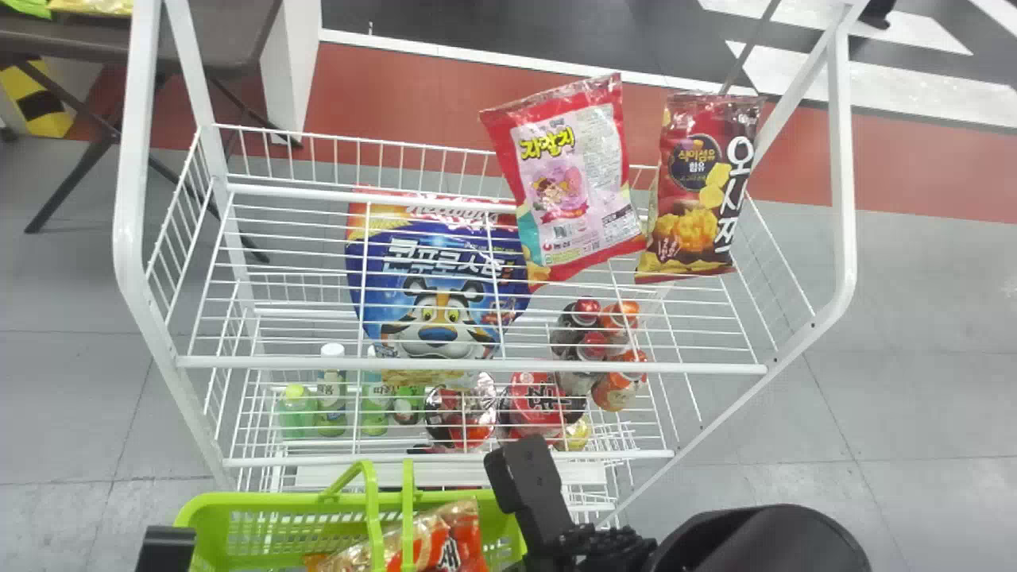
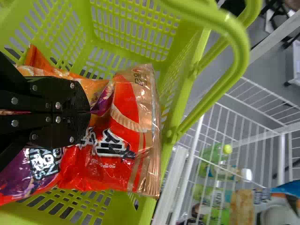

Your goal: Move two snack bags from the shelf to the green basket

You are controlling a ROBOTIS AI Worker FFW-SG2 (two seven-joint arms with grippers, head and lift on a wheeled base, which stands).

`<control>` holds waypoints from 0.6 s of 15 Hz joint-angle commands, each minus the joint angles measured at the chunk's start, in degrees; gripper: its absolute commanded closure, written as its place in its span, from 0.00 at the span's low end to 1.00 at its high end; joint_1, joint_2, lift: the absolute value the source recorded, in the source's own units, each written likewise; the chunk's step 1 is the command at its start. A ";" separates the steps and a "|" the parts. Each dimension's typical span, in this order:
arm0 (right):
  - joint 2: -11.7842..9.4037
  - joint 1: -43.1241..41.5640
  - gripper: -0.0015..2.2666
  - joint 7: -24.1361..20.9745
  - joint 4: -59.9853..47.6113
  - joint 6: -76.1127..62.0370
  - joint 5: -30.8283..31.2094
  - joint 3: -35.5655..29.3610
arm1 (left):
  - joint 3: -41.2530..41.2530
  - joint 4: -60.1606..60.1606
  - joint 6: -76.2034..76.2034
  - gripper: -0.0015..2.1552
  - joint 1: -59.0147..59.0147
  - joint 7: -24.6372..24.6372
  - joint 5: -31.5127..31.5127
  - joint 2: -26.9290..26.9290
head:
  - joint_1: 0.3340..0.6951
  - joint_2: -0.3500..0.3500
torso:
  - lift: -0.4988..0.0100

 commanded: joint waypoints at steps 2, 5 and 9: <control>-0.53 0.18 0.20 1.15 0.47 0.41 -0.13 -0.73 | -0.32 -0.10 0.90 0.96 -0.09 0.10 -0.27 -0.08 | 1.00 0.13 | 0.95; -0.79 1.76 0.01 3.26 -5.69 3.75 -1.10 -4.33 | -0.59 0.08 1.25 0.96 -0.44 0.10 -0.89 -0.17 | 1.00 0.08 | 0.95; -0.79 3.69 0.02 4.40 -11.13 3.92 -3.38 -9.52 | -0.67 0.26 1.25 0.96 -0.35 0.27 -1.15 -0.25 | 1.00 0.05 | 0.95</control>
